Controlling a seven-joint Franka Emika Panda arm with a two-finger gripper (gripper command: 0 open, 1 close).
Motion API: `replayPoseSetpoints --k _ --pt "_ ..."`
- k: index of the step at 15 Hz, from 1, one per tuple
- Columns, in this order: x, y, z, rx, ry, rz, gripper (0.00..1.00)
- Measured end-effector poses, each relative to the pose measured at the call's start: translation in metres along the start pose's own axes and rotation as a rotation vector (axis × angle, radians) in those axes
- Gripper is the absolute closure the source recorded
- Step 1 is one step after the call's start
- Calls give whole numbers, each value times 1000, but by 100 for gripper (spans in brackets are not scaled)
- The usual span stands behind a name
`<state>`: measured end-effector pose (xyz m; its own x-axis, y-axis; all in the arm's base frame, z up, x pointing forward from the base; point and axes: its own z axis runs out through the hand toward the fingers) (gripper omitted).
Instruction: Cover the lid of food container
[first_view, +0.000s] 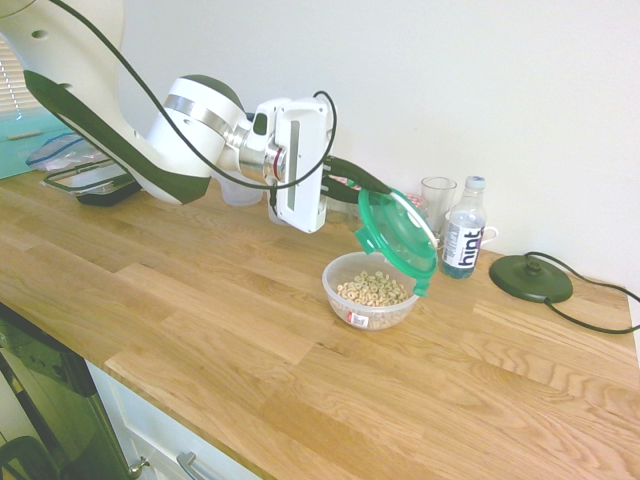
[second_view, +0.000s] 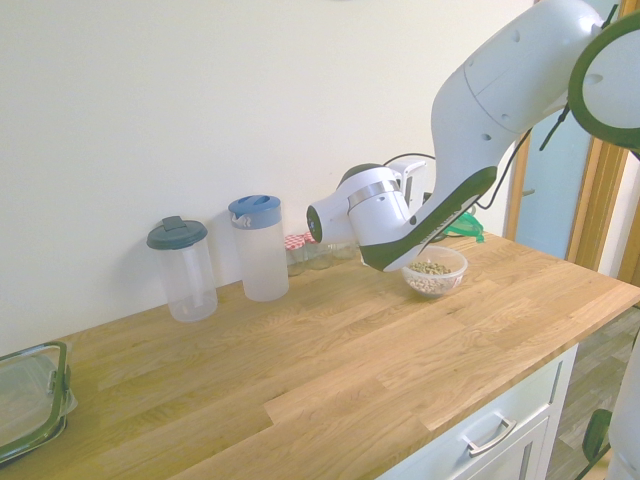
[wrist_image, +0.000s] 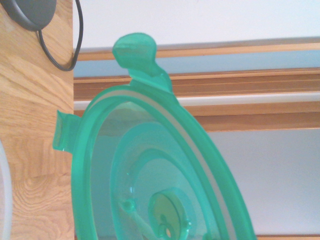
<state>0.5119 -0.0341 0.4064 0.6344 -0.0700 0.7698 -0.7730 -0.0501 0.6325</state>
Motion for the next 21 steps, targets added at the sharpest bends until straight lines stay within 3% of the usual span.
replayPoseSetpoints --k 21 --pt "-27 -26 -18 25 42 -28 100"
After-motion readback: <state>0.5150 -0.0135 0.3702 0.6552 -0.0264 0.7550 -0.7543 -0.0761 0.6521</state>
